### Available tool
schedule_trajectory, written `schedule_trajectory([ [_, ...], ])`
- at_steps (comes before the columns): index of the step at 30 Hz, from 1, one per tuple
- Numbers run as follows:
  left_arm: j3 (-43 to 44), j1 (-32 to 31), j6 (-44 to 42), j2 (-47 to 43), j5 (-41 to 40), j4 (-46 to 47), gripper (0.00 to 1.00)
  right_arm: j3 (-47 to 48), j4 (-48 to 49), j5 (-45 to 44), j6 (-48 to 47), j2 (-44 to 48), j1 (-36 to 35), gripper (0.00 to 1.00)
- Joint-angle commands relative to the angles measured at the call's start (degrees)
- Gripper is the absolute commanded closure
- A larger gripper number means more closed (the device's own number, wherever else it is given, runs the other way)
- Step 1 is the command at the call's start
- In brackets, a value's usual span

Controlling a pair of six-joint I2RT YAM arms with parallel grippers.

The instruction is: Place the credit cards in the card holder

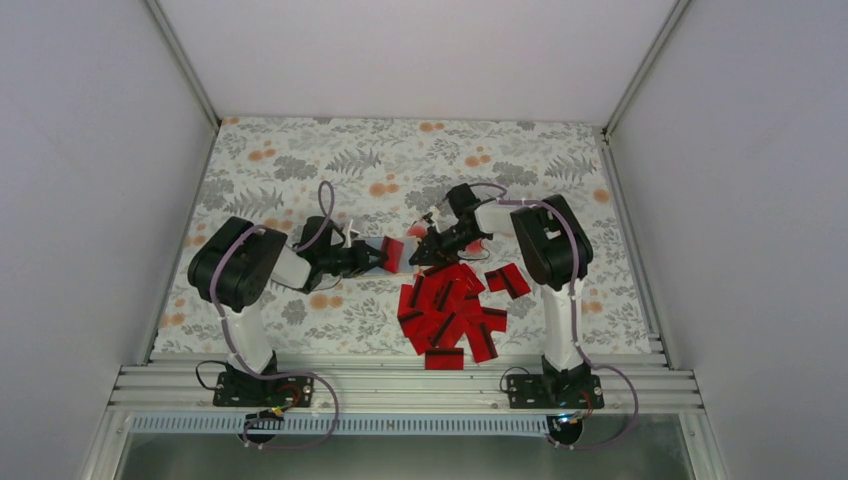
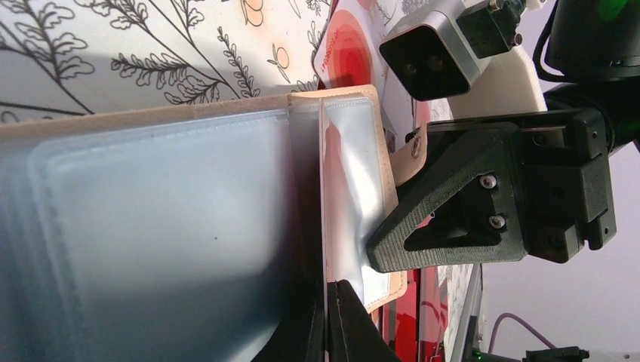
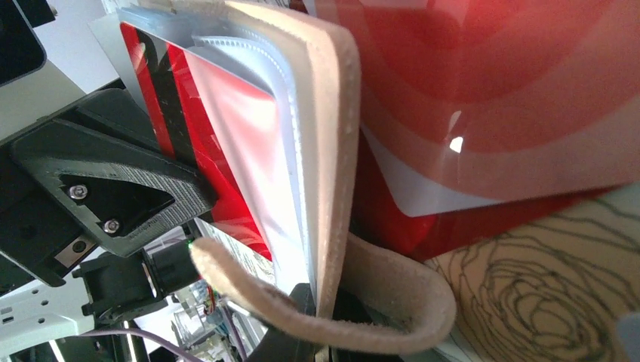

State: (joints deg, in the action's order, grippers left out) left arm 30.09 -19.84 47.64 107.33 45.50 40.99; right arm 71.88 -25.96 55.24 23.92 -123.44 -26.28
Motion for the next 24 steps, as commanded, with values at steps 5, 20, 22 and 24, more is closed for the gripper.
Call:
schedule_trajectory([
  [5, -2.25, -0.94, -0.16, -1.47, -1.44, -3.92, 0.98, -2.1, -1.29, -14.5, 1.42, -7.4, -2.24, 0.96],
  [20, -4.5, 0.82, 5.27, -0.09, -0.51, 2.56, 0.98, -2.36, 0.62, -11.43, 5.55, -8.39, -1.06, 0.96],
  [22, -5.06, 1.37, 6.2, 0.62, -0.56, 5.0, 0.98, -2.57, 0.64, -10.94, 5.26, -8.4, -1.05, 0.96],
  [24, -5.24, 1.75, 7.34, 2.08, 0.07, 8.01, 0.98, -3.02, 1.02, -10.42, 5.16, -8.5, -1.05, 0.96],
])
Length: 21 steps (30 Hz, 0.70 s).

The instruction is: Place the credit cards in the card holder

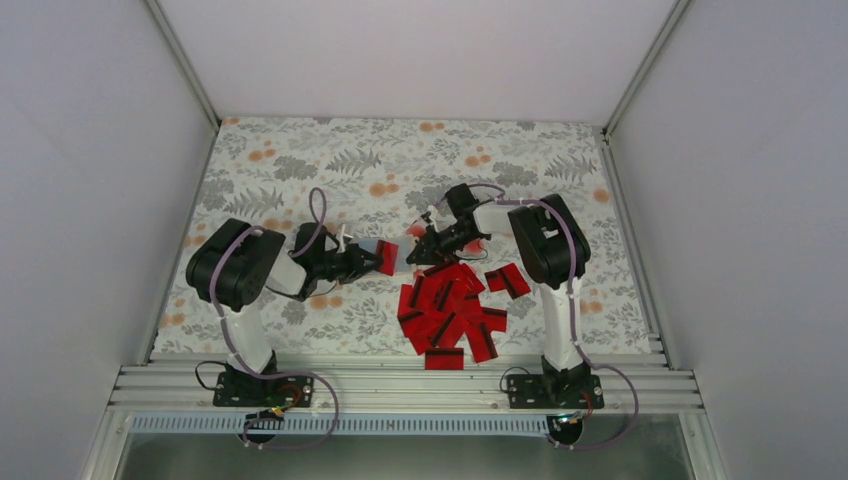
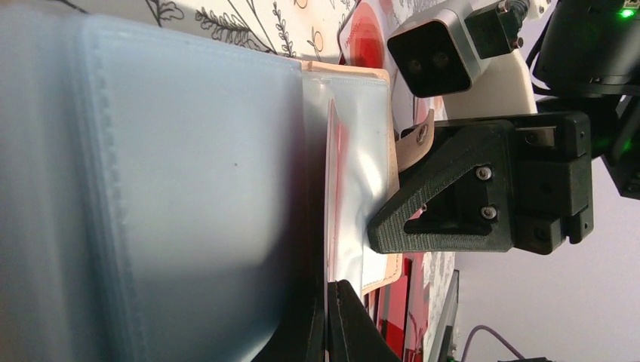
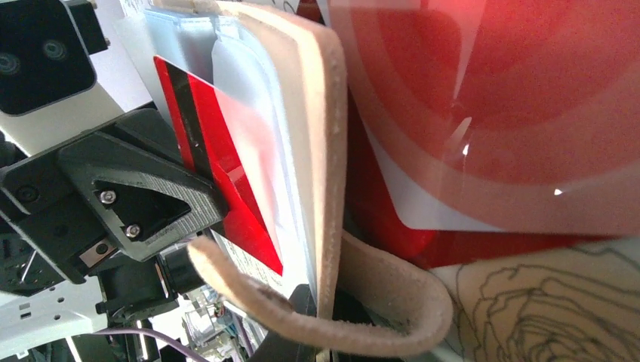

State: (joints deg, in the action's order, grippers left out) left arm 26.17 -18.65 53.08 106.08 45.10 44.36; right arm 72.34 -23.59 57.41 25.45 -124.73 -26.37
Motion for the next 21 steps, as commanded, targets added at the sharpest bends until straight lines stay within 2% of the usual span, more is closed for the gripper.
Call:
schedule_trajectory([
  [1, -1.24, 0.58, 2.34, 4.15, 0.58, 5.73, 0.98, -3.65, -1.24, -12.23, 3.64, -7.26, -0.99, 0.96],
  [8, -0.32, 0.98, 4.99, 7.01, 0.21, 11.91, 0.98, -3.69, -1.53, -12.14, 3.51, -7.35, -1.14, 0.96],
  [21, 0.59, 1.53, 0.36, 5.13, -2.72, 6.35, 0.98, -3.28, -1.64, -11.75, 3.81, -7.68, -1.1, 0.96],
])
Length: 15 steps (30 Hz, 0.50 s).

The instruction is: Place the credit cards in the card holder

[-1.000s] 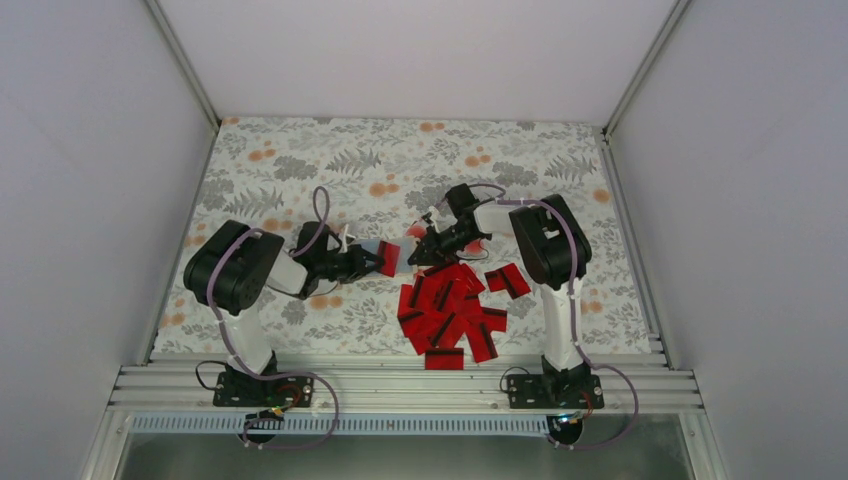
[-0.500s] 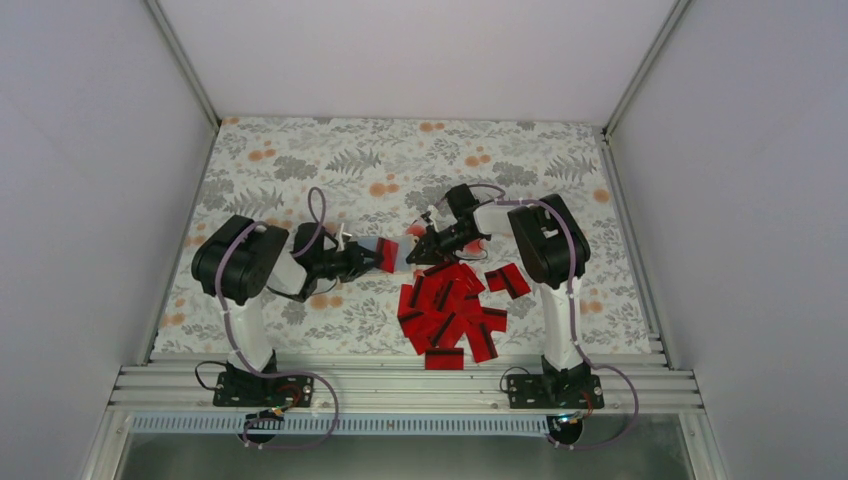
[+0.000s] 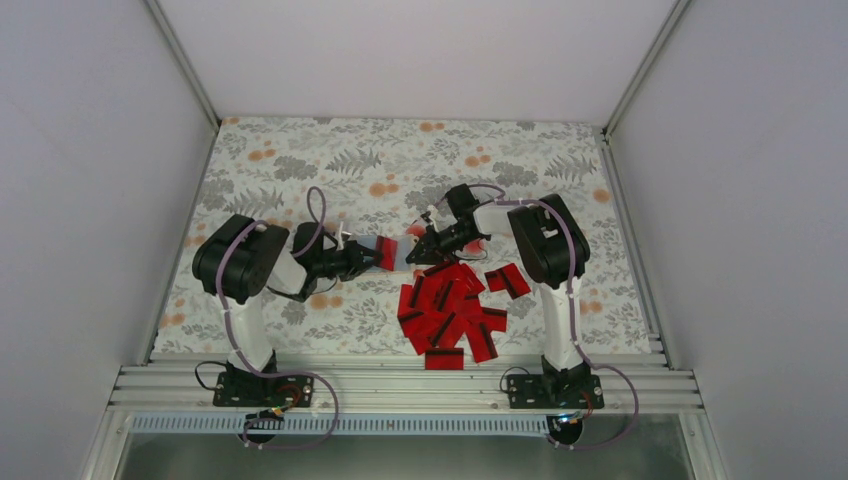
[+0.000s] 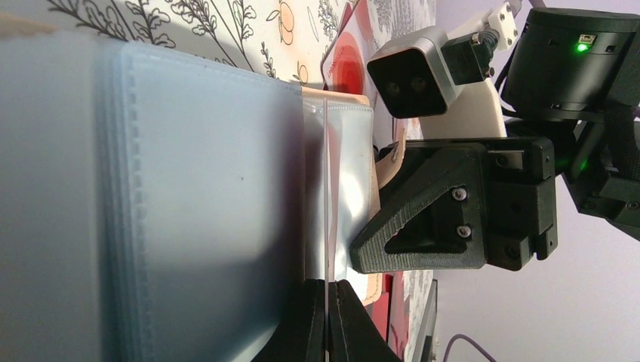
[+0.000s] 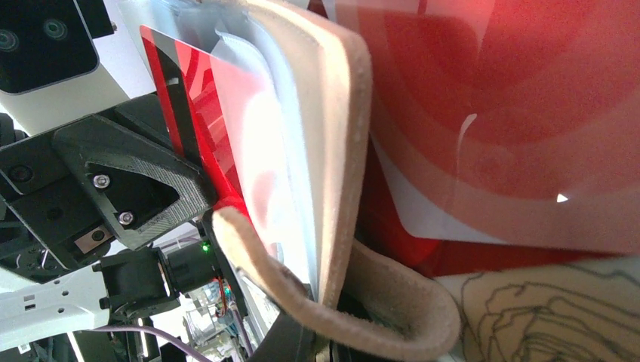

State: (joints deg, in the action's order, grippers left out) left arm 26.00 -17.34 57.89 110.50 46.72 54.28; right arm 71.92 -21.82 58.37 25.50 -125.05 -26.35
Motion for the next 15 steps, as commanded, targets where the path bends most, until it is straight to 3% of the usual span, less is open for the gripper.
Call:
schedule_trajectory([
  [1, 0.92, 0.21, -5.17, 0.44, -4.95, -4.44, 0.98, -2.86, -3.4, -12.62, 3.76, -7.34, -1.11, 0.96],
  [15, 2.85, 0.22, -9.87, -2.21, -9.2, -8.85, 0.98, -1.96, -4.27, -12.05, 3.24, -7.84, -1.39, 0.96],
])
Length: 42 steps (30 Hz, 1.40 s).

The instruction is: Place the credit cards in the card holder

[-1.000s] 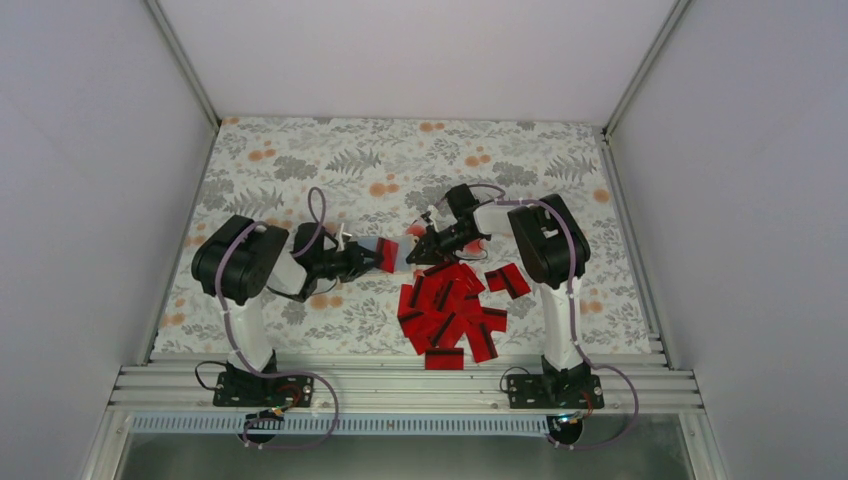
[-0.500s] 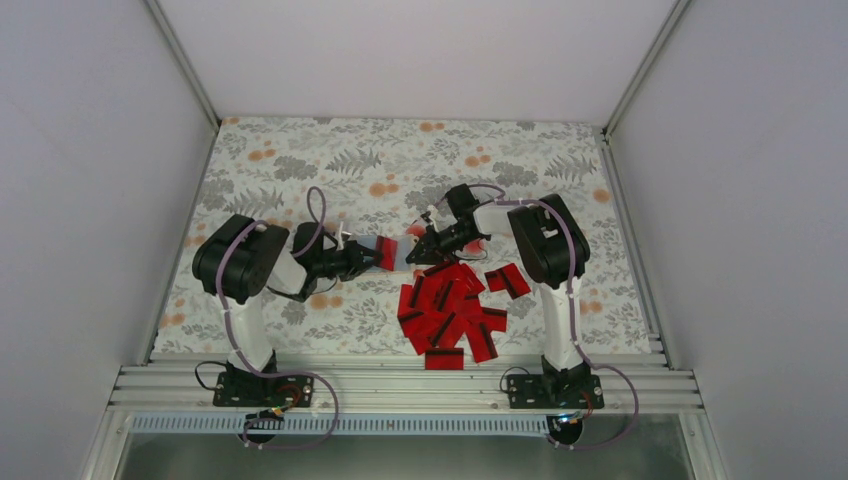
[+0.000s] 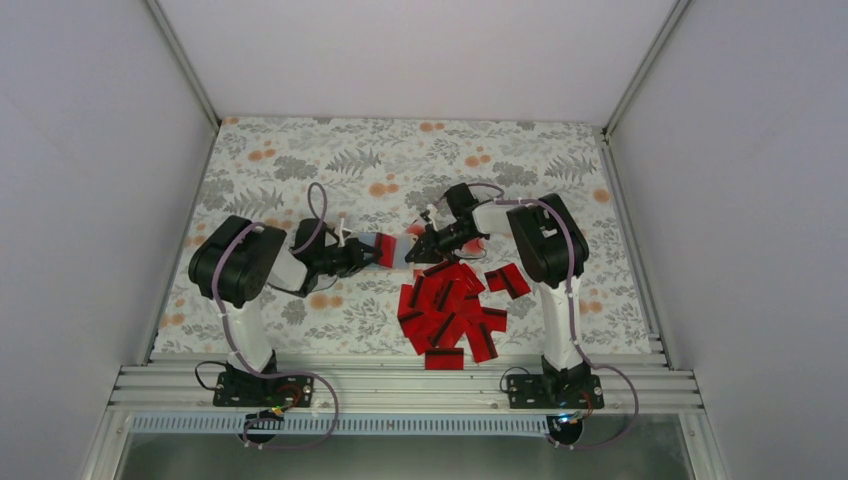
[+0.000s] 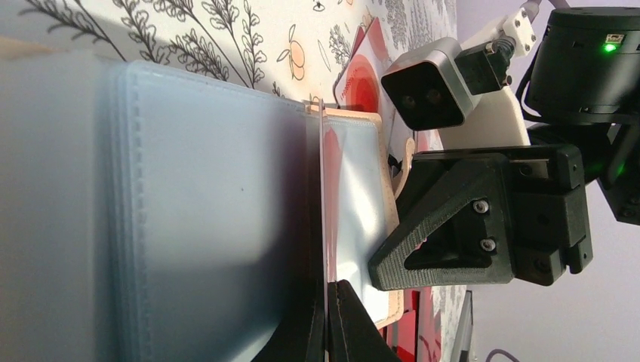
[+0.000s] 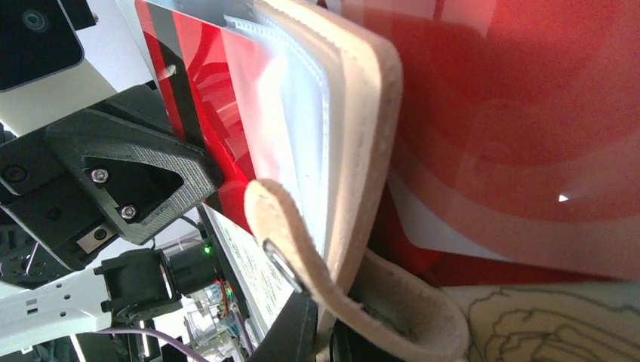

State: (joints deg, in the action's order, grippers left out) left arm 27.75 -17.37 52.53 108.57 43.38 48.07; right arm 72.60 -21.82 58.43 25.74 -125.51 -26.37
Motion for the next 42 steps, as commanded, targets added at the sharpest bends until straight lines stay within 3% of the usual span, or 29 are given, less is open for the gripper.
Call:
schedule_trajectory([
  [1, 1.12, 0.28, -4.68, -0.67, -6.02, -2.9, 0.98, -2.58, -4.28, -12.06, 2.96, -7.42, -1.42, 0.96],
  [16, 2.0, -0.64, -4.38, -0.9, -8.4, -2.17, 0.98, -1.46, -4.63, -11.58, 3.15, -8.35, -2.08, 0.96],
  [23, 5.28, -2.07, -10.88, -7.55, -15.59, -15.17, 0.98, -1.59, -4.89, -11.8, 2.92, -8.47, -2.13, 0.96],
  [27, 5.33, -2.94, -12.24, -9.59, -17.8, -16.62, 0.98, -1.49, -4.97, -11.68, 2.83, -8.57, -2.3, 0.96],
  [33, 6.4, -4.33, -13.52, -6.03, -16.66, -16.67, 0.98, -1.09, -5.07, -11.42, 2.99, -8.85, -2.66, 0.96],
  [42, 4.63, -3.92, -5.83, -1.64, -8.44, -8.34, 0.98, -0.62, -3.83, -10.05, 3.53, -9.22, -2.77, 0.96],
])
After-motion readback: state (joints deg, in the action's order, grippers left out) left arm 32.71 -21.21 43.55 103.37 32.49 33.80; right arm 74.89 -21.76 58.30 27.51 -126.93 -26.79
